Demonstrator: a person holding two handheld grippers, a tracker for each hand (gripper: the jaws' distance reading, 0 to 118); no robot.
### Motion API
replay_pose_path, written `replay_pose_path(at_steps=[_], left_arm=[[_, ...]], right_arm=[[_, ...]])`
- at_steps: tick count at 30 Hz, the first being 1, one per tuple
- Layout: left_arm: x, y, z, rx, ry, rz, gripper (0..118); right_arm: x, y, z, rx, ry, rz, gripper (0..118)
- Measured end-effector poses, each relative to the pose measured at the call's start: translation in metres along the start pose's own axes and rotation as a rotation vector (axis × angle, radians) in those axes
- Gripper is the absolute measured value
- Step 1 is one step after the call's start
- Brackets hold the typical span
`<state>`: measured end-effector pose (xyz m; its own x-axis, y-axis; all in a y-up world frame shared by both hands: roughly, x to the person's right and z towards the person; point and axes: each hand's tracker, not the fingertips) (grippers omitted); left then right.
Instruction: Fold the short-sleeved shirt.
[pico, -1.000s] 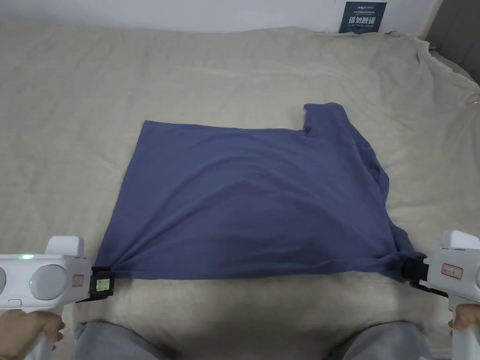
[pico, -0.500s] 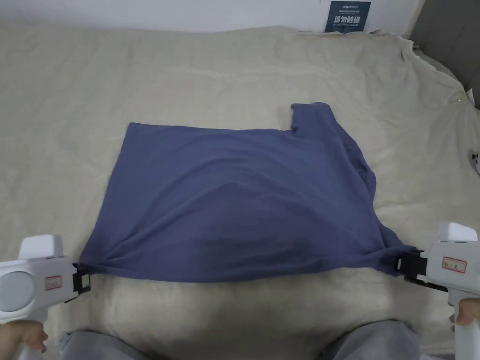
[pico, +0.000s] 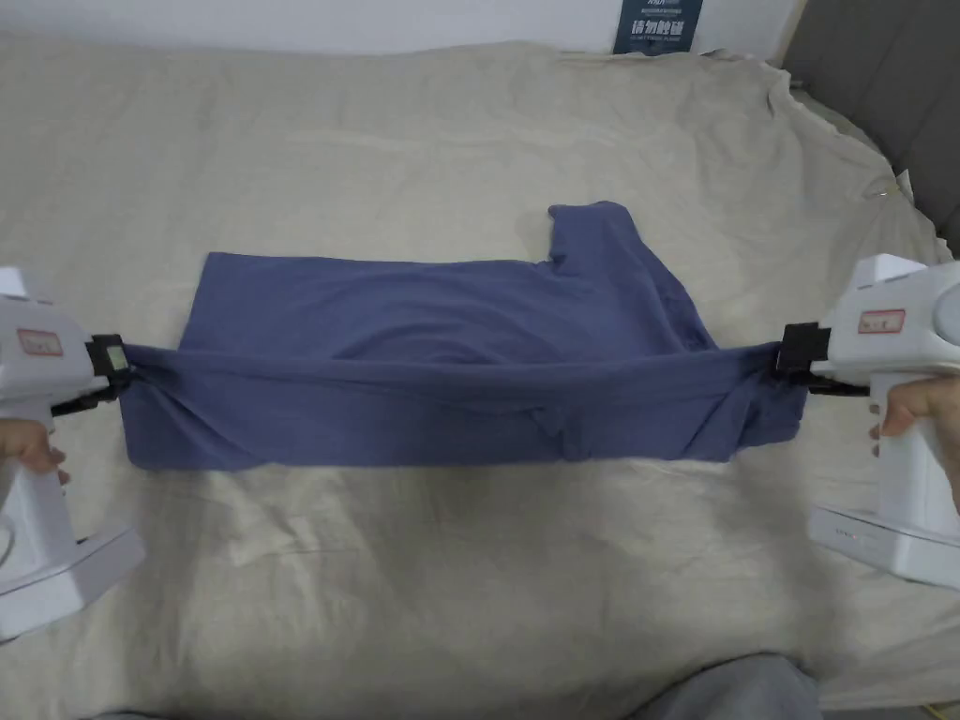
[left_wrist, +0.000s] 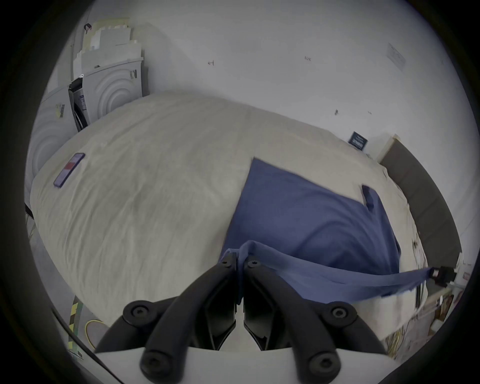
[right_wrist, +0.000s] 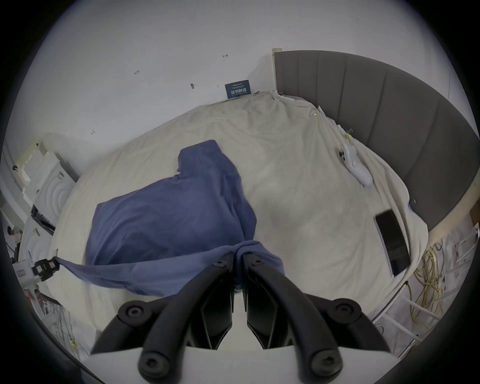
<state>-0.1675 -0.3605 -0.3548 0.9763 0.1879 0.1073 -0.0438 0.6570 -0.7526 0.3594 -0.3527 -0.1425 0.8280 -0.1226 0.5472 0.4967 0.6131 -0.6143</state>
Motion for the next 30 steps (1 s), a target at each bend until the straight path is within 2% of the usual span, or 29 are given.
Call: replay_pose_path(at_steps=[7, 13, 17, 19, 20, 21, 22, 23, 26, 30], left_arm=[[0.022, 0.031, -0.075, -0.013, 0.121, -0.034, 0], [0.029, 0.029, -0.134, -0.063, 0.179, -0.096, 0], [0.028, 0.022, -0.157, -0.112, 0.199, -0.095, 2], [0.026, 0.019, -0.167, -0.111, 0.205, -0.107, 20], [0.026, 0.017, -0.169, -0.111, 0.214, -0.115, 38], [0.026, 0.017, -0.169, -0.117, 0.213, -0.126, 74], [0.025, 0.017, -0.167, -0.115, 0.229, -0.135, 98], [0.023, 0.018, -0.165, -0.109, 0.23, -0.133, 117], [0.018, 0.029, -0.139, -0.035, 0.135, -0.1, 118], [0.02, 0.047, -0.09, 0.05, 0.138, -0.139, 117]], right_arm=[[-0.025, 0.038, -0.08, -0.066, -0.108, 0.058, 5], [-0.03, 0.042, -0.141, -0.145, -0.138, 0.007, 5], [-0.032, 0.035, -0.164, -0.176, -0.163, 0.02, 5], [-0.03, 0.031, -0.168, -0.178, -0.159, 0.011, 5], [-0.028, 0.03, -0.169, -0.171, -0.151, -0.008, 9], [-0.027, 0.029, -0.166, -0.166, -0.144, -0.022, 27], [-0.025, 0.029, -0.164, -0.162, -0.142, -0.031, 50], [-0.024, 0.03, -0.16, -0.159, -0.14, -0.045, 75], [-0.022, 0.038, -0.136, -0.115, -0.137, -0.043, 89], [-0.022, 0.058, -0.081, 0.011, -0.108, 0.049, 90]])
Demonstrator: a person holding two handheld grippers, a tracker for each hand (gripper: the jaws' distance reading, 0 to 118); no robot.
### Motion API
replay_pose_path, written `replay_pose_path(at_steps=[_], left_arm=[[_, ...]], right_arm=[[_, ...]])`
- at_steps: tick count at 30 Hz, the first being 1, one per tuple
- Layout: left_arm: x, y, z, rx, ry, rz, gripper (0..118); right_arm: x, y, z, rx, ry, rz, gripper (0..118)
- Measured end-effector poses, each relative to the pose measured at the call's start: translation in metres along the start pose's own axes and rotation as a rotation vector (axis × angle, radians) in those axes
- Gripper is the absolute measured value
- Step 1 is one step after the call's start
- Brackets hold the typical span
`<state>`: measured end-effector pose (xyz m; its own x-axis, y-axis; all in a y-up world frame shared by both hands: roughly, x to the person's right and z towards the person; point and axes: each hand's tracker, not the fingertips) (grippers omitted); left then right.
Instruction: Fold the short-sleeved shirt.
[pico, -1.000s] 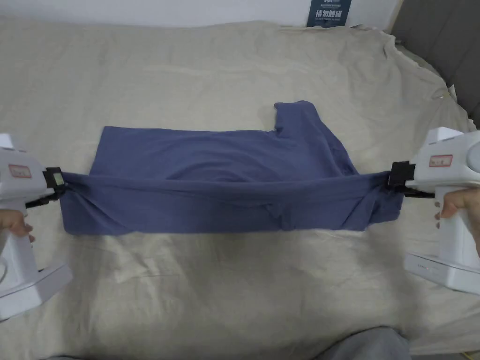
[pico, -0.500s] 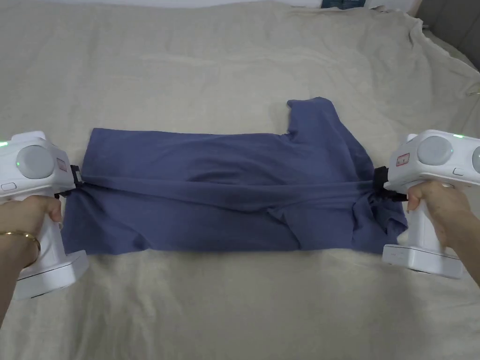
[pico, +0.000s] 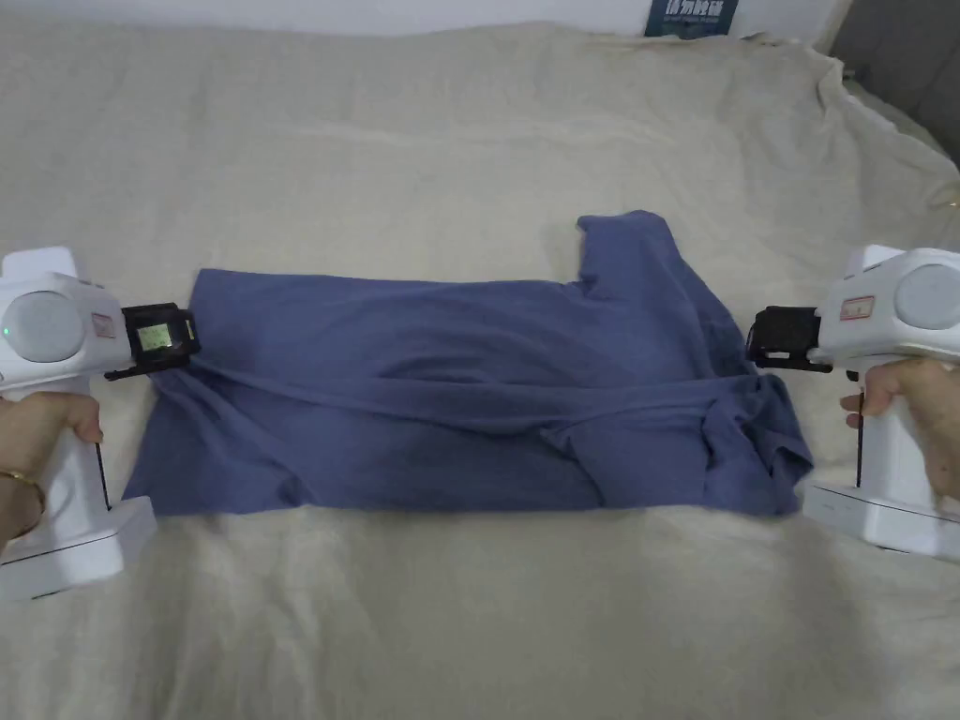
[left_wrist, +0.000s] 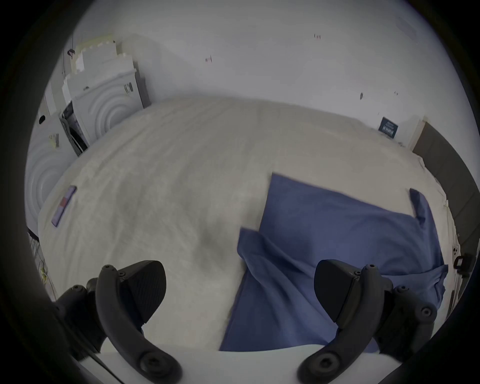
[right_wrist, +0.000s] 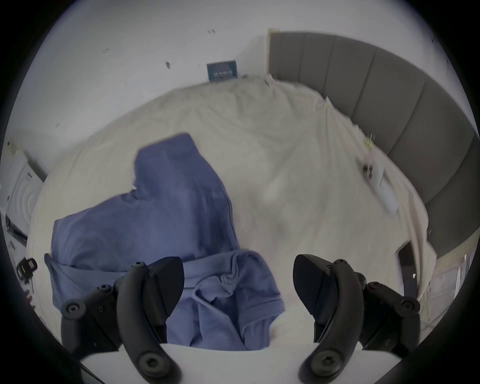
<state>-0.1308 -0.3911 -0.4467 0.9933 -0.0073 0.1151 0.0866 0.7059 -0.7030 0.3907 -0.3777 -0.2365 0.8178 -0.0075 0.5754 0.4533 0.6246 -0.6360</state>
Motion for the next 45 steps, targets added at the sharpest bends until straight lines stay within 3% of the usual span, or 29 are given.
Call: replay_pose_path(at_steps=[7, 10, 12, 18, 20, 21, 23, 24, 26, 28, 30, 32, 45], left_arm=[[0.001, -0.014, 0.103, 0.316, -0.021, -0.083, 118], [0.007, -0.04, 0.138, 0.422, -0.018, -0.063, 118], [0.01, -0.059, 0.153, 0.482, -0.039, -0.035, 118], [0.017, -0.111, 0.19, 0.568, -0.061, -0.034, 118], [0.02, -0.124, 0.197, 0.581, -0.07, -0.038, 112], [0.02, -0.131, 0.201, 0.583, -0.079, -0.045, 101], [0.02, -0.141, 0.206, 0.58, -0.081, -0.053, 78], [0.021, -0.145, 0.207, 0.577, -0.079, -0.058, 74], [0.02, -0.151, 0.208, 0.567, -0.071, -0.058, 64], [0.015, -0.155, 0.2, 0.553, -0.075, -0.046, 31], [0.013, -0.156, 0.2, 0.546, -0.072, -0.041, 5], [0.012, -0.158, 0.202, 0.538, -0.082, -0.042, 0], [0.019, -0.16, 0.194, 0.516, -0.13, -0.08, 0]], right_arm=[[0.001, -0.011, 0.127, 0.383, 0.047, 0.092, 90], [-0.003, -0.046, 0.167, 0.559, 0.121, 0.101, 96], [-0.007, -0.069, 0.183, 0.606, 0.137, 0.112, 104], [-0.016, -0.134, 0.202, 0.683, 0.148, 0.103, 105], [-0.017, -0.15, 0.203, 0.683, 0.147, 0.088, 104], [-0.017, -0.158, 0.204, 0.677, 0.146, 0.08, 103], [-0.01, -0.168, 0.199, 0.664, 0.153, 0.084, 87], [-0.009, -0.175, 0.201, 0.666, 0.153, 0.085, 87], [-0.008, -0.184, 0.202, 0.67, 0.14, 0.08, 74], [-0.006, -0.189, 0.204, 0.665, 0.144, 0.062, 39], [-0.006, -0.193, 0.204, 0.668, 0.147, 0.037, 4], [-0.004, -0.192, 0.204, 0.651, 0.146, 0.033, 0], [0.0, -0.171, 0.188, 0.598, 0.145, 0.062, 0]])
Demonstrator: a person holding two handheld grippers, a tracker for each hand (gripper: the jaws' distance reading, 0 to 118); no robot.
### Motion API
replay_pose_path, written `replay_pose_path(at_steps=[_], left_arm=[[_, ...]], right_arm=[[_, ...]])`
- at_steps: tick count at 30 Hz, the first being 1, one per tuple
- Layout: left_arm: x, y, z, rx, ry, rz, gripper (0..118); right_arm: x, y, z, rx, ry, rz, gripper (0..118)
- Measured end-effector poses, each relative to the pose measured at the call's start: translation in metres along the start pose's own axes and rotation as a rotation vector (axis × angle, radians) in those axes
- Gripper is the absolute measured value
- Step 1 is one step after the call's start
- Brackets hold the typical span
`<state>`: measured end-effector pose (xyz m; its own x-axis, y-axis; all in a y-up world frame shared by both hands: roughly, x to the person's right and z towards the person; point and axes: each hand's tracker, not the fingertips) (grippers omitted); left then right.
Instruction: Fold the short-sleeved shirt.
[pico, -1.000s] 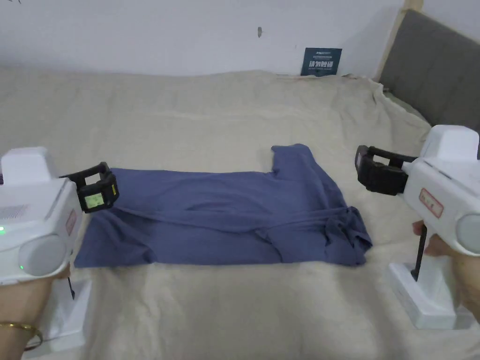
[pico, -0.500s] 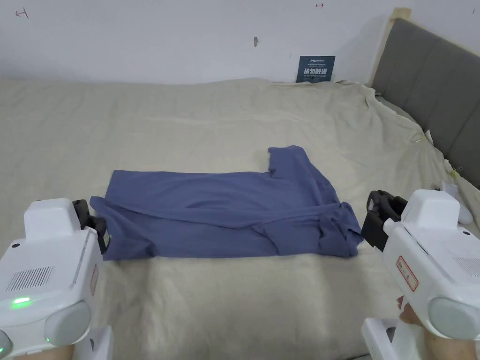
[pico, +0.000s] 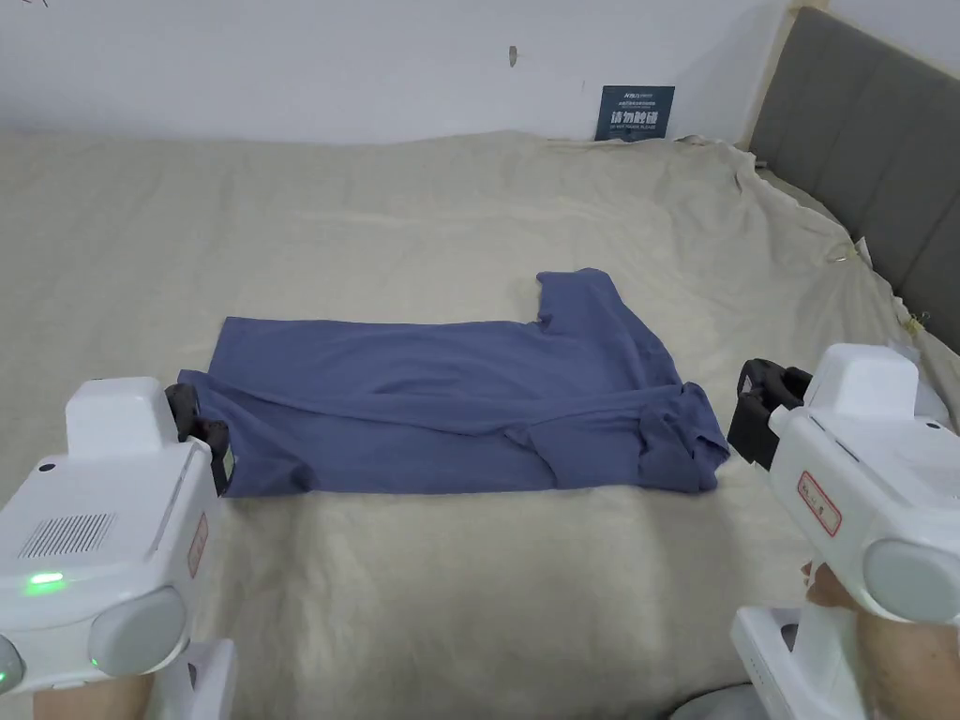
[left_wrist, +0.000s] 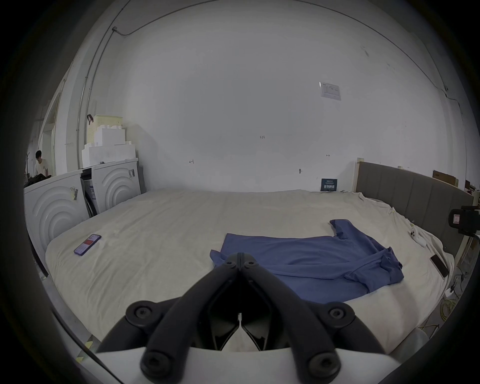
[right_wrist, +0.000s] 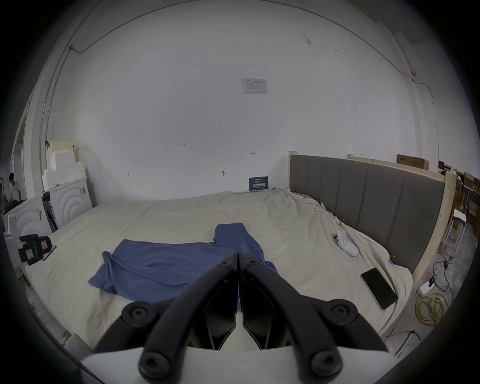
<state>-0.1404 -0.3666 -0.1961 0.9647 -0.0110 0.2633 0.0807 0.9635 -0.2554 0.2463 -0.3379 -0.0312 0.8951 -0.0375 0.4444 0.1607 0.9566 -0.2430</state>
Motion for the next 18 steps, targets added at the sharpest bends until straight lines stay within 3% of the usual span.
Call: replay_pose_path(at_steps=[4, 5, 6, 7, 8, 13, 18], left_arm=[[0.006, 0.005, 0.001, -0.003, -0.002, -0.005, 0], [0.006, 0.005, 0.0, -0.004, -0.004, -0.001, 0], [0.006, 0.005, -0.001, -0.007, -0.003, 0.006, 0], [0.007, 0.006, -0.001, -0.01, -0.005, 0.011, 0], [0.008, 0.006, -0.002, -0.013, -0.006, 0.013, 0], [0.01, 0.002, -0.01, -0.037, 0.007, 0.003, 0], [0.012, 0.0, -0.021, -0.067, 0.017, -0.006, 0]], right_arm=[[0.014, 0.014, -0.046, -0.156, 0.01, -0.016, 5], [0.018, 0.016, -0.059, -0.199, 0.014, -0.032, 21], [0.014, 0.021, -0.069, -0.269, 0.003, -0.056, 52], [0.017, 0.022, -0.084, -0.327, 0.007, -0.08, 74], [0.021, 0.022, -0.099, -0.379, 0.022, -0.089, 87], [0.029, 0.005, -0.161, -0.61, 0.031, -0.124, 91], [0.038, -0.03, -0.203, -0.774, -0.07, -0.137, 91]])
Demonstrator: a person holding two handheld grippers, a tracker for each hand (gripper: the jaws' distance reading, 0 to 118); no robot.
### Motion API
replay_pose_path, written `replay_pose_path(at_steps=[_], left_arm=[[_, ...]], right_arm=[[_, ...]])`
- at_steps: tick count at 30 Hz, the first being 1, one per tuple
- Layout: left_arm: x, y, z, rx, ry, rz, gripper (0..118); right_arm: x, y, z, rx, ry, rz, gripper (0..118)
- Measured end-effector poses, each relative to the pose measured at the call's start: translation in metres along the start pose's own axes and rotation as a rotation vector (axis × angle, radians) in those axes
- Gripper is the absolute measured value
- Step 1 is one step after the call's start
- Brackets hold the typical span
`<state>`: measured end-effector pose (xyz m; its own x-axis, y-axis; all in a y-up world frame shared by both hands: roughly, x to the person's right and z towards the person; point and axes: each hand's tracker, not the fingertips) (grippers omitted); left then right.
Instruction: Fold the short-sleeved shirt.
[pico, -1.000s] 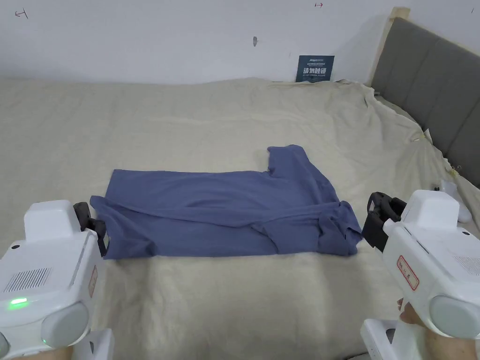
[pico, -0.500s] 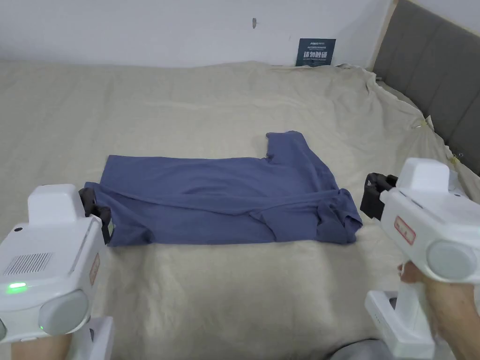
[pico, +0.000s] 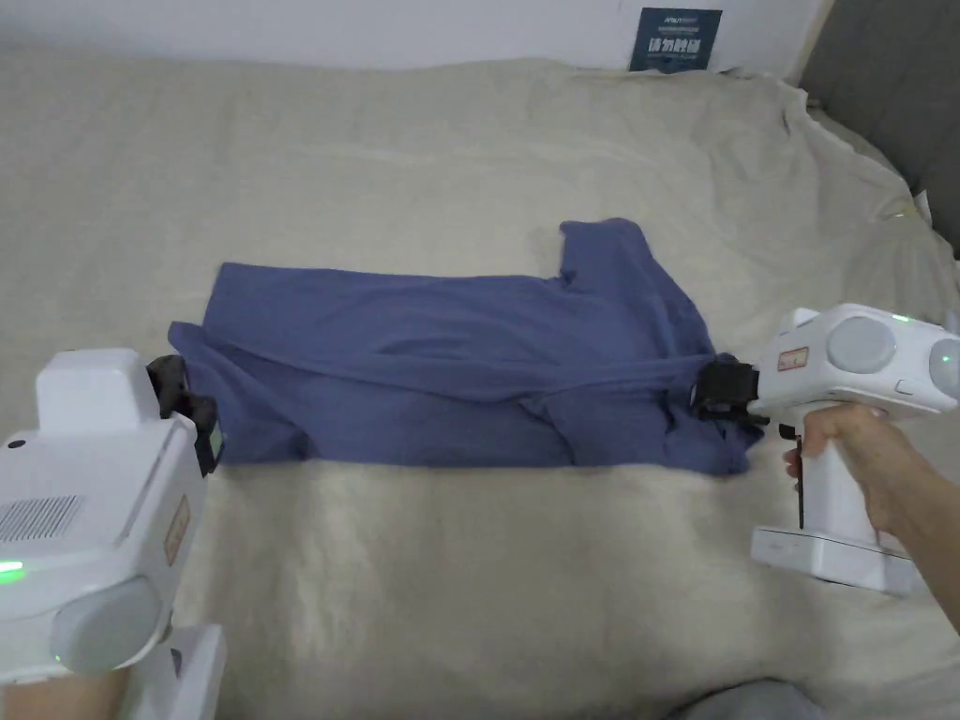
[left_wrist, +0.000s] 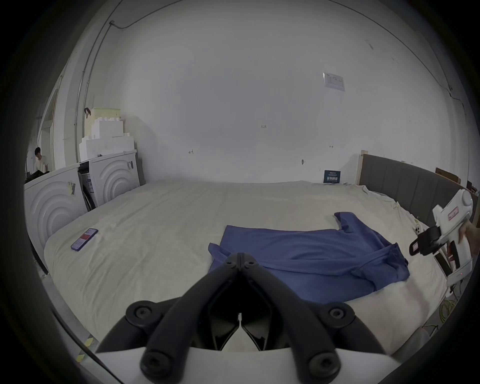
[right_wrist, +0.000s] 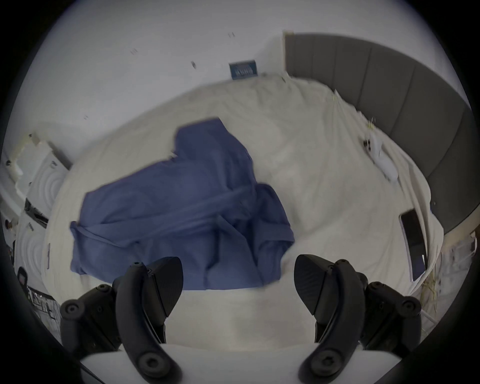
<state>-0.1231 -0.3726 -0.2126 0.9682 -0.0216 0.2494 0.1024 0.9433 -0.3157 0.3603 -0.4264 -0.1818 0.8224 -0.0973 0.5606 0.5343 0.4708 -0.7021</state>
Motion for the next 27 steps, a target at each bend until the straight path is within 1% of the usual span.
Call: replay_pose_path(at_steps=[3, 5, 6, 8, 9, 10, 13, 15, 16, 17, 19, 20, 21, 22, 23, 24, 25, 26, 27], left_arm=[[0.002, 0.0, -0.006, -0.014, 0.005, 0.002, 0], [0.003, 0.0, -0.009, -0.023, 0.006, 0.007, 0], [0.004, 0.0, -0.011, -0.027, 0.007, 0.007, 0], [0.005, -0.002, -0.013, -0.035, 0.011, 0.003, 0], [0.005, -0.002, -0.015, -0.043, 0.012, 0.0, 0], [0.006, -0.003, -0.016, -0.049, 0.013, -0.002, 0], [0.005, -0.006, -0.018, -0.066, 0.018, 0.0, 0], [0.006, -0.008, -0.02, -0.082, 0.017, 0.002, 0], [0.006, -0.01, -0.021, -0.09, 0.016, 0.003, 0], [0.005, -0.011, -0.022, -0.096, 0.016, 0.005, 0], [0.004, -0.011, -0.025, -0.114, 0.01, 0.018, 0], [0.003, -0.011, -0.026, -0.133, -0.002, 0.036, 3], [0.0, -0.01, -0.03, -0.16, -0.018, 0.072, 3], [-0.003, -0.009, -0.034, -0.181, -0.025, 0.107, 6], [-0.006, -0.007, -0.038, -0.207, -0.034, 0.122, 16], [-0.01, -0.005, -0.045, -0.245, -0.051, 0.132, 35], [-0.015, -0.003, -0.053, -0.277, -0.064, 0.141, 58], [-0.018, 0.0, -0.06, -0.307, -0.073, 0.146, 86], [-0.023, 0.005, -0.068, -0.339, -0.081, 0.16, 101]], right_arm=[[0.0, -0.003, -0.023, -0.054, -0.055, -0.002, 91], [0.001, -0.005, -0.032, -0.06, -0.048, -0.009, 90], [0.001, -0.006, -0.036, -0.063, -0.047, -0.025, 86], [0.004, -0.005, -0.042, -0.064, -0.045, -0.051, 70], [0.003, -0.004, -0.046, -0.072, -0.043, -0.056, 54], [0.002, -0.004, -0.049, -0.078, -0.042, -0.061, 44], [-0.001, -0.005, -0.056, -0.099, -0.034, -0.05, 30], [-0.001, -0.005, -0.056, -0.097, -0.021, -0.045, 11], [0.001, -0.002, -0.057, -0.098, 0.014, -0.066, 10], [0.0, -0.001, -0.056, -0.107, -0.005, -0.074, 9], [-0.002, 0.002, -0.054, -0.114, -0.008, -0.056, 9], [-0.002, 0.003, -0.052, -0.116, -0.01, -0.043, 9], [-0.002, 0.004, -0.048, -0.115, -0.008, -0.042, 9], [-0.002, 0.004, -0.044, -0.111, -0.004, -0.042, 9], [-0.001, 0.005, -0.041, -0.101, -0.002, -0.039, 9], [-0.002, 0.006, -0.036, -0.09, -0.002, -0.033, 9], [-0.002, 0.007, -0.032, -0.081, 0.004, -0.025, 9], [-0.002, 0.007, -0.028, -0.075, 0.005, -0.023, 9], [-0.002, 0.008, -0.023, -0.07, 0.007, -0.021, 9]])
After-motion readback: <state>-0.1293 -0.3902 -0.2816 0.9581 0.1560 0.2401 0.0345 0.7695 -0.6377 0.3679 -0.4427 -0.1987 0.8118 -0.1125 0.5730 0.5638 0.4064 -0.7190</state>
